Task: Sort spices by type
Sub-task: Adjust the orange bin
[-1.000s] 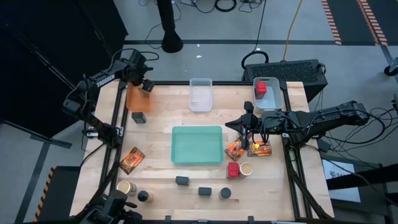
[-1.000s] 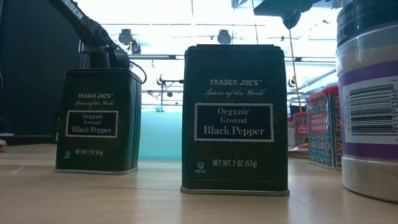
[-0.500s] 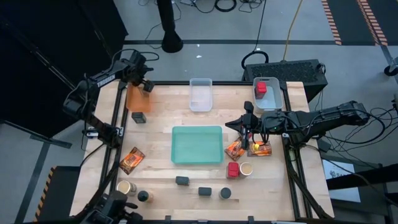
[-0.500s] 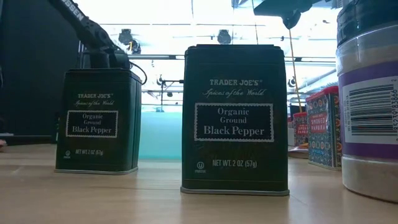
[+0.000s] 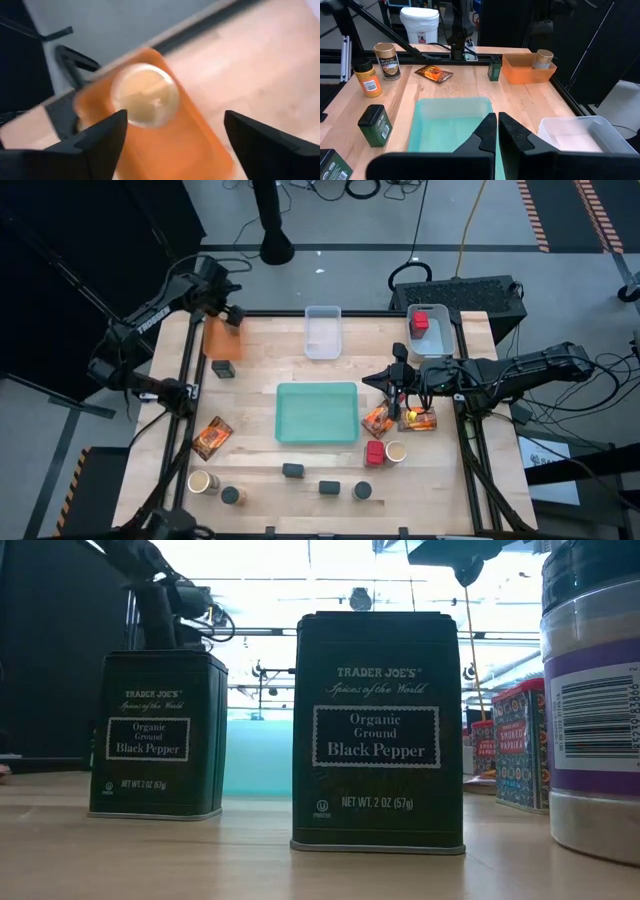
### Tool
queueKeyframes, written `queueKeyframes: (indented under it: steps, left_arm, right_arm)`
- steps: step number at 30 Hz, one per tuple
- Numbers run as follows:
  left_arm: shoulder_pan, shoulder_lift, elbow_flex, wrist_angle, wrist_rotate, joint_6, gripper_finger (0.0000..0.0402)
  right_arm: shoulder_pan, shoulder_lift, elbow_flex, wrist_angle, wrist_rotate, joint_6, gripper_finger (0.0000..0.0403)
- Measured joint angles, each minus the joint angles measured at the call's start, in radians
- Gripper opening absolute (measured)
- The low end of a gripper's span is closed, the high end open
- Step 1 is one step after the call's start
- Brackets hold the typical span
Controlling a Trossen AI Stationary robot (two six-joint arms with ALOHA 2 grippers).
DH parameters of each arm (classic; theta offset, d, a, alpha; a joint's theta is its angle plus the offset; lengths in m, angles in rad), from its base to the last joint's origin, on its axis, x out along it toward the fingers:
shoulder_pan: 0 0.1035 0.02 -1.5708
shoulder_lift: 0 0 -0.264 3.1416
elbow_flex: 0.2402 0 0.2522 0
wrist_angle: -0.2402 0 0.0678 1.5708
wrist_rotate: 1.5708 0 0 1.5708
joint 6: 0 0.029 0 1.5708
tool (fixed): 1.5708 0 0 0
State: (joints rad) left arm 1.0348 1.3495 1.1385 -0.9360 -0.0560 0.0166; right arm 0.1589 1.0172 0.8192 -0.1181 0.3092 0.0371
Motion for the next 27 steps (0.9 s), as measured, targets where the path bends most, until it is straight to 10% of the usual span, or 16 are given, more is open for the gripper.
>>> queueKeyframes:
  steps: [16, 27]
  left_arm:
    - [-0.408, 0.005, -0.078, -0.053, 0.000, -0.174, 0.0021]
    - [-0.411, 0.012, -0.200, 0.092, -0.077, -0.224, 0.0004]
  right_arm:
    - [0.000, 0.000, 0.000, 0.012, 0.000, -0.008, 0.0000]
    - [0.000, 0.000, 0.000, 0.026, 0.000, -0.014, 0.0000]
